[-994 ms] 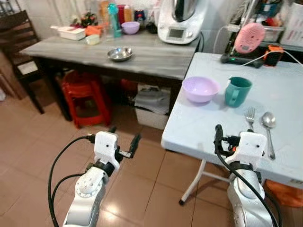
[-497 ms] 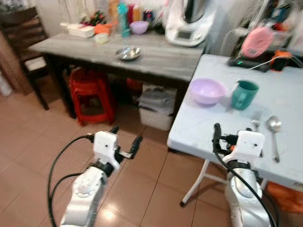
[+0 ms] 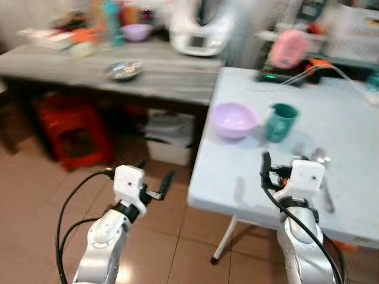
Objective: Setting the table
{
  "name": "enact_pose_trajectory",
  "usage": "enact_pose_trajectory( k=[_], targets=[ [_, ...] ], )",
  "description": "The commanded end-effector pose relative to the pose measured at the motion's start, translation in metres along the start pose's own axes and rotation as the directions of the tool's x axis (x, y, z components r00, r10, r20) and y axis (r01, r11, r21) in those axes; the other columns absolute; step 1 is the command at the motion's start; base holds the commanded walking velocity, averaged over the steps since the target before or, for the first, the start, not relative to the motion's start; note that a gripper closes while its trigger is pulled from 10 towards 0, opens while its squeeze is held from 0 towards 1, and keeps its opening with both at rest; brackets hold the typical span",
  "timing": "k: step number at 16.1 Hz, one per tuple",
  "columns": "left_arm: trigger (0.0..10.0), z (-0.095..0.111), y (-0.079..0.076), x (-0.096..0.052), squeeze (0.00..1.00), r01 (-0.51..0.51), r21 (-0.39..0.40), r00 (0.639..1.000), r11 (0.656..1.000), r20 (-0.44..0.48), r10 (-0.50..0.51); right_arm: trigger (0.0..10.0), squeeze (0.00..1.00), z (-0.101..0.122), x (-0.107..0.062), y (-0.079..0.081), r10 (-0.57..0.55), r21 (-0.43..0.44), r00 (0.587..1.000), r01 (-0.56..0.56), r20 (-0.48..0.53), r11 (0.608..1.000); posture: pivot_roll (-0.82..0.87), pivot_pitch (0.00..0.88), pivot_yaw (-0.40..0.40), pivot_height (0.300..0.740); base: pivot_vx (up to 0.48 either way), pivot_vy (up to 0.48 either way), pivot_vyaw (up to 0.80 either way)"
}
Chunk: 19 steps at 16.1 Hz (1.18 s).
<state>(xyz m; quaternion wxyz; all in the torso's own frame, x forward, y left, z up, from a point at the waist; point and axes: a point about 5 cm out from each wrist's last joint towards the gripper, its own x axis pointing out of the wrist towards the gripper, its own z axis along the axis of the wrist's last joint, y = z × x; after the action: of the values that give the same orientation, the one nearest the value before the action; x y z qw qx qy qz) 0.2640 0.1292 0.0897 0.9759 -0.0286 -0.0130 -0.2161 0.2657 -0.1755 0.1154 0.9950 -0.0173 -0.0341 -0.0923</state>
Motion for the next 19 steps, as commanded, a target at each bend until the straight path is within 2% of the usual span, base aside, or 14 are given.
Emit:
enact_pose_trajectory(
  k=[1, 5, 9, 12, 16, 19],
  targets=[
    [10.0, 0.002, -0.007, 0.003, 0.0, 0.026, -0.004, 1.0, 1.0, 0.01, -0.026, 10.0, 0.0, 0.0, 0.0, -0.005, -0.002, -0.02, 1.0, 0.002, -0.001, 1.0, -0.01, 0.0, -0.006, 0.74, 0.322, 0.0, 0.0],
    [10.0, 0.002, -0.005, 0.002, 0.0, -0.005, 0.001, 1.0, 1.0, 0.018, 0.005, 10.0, 0.0, 0.006, 0.0, 0.01, 0.13, -0.051, 0.991, -0.128, 0.031, 0.99, -0.01, 0.0, -0.008, 0.74, 0.147, 0.0, 0.14],
    [10.0, 0.002, -0.002, 0.001, 0.0, -0.036, 0.009, 0.999, 0.999, 0.022, 0.035, 10.0, 0.0, 0.005, -0.002, 0.012, 0.142, -0.046, 0.989, -0.141, 0.029, 0.989, -0.01, 0.0, -0.008, 0.74, 0.0, 0.0, 0.72],
    [10.0, 0.002, -0.003, 0.001, 0.0, -0.031, 0.007, 0.999, 1.0, 0.02, 0.031, 10.0, 0.0, 0.005, -0.002, 0.011, 0.149, -0.045, 0.988, -0.148, 0.026, 0.988, -0.01, 0.0, -0.008, 0.74, 0.0, 0.0, 0.36],
    [10.0, 0.001, -0.009, 0.001, 0.0, 0.045, -0.015, 0.999, 0.999, 0.018, -0.044, 10.0, 0.0, 0.007, 0.007, 0.008, 0.192, -0.096, 0.981, -0.191, 0.003, 0.977, -0.01, 0.0, -0.01, 0.74, 0.0, 0.0, 0.0],
    [10.0, 0.002, -0.015, -0.002, 0.0, 0.121, -0.015, 0.992, 0.993, 0.028, -0.12, 10.0, 0.0, 0.008, 0.024, 0.004, 0.244, -0.16, 0.968, -0.25, -0.054, 0.955, -0.02, 0.0, -0.019, 0.74, 0.0, 0.0, 0.0]
  ],
)
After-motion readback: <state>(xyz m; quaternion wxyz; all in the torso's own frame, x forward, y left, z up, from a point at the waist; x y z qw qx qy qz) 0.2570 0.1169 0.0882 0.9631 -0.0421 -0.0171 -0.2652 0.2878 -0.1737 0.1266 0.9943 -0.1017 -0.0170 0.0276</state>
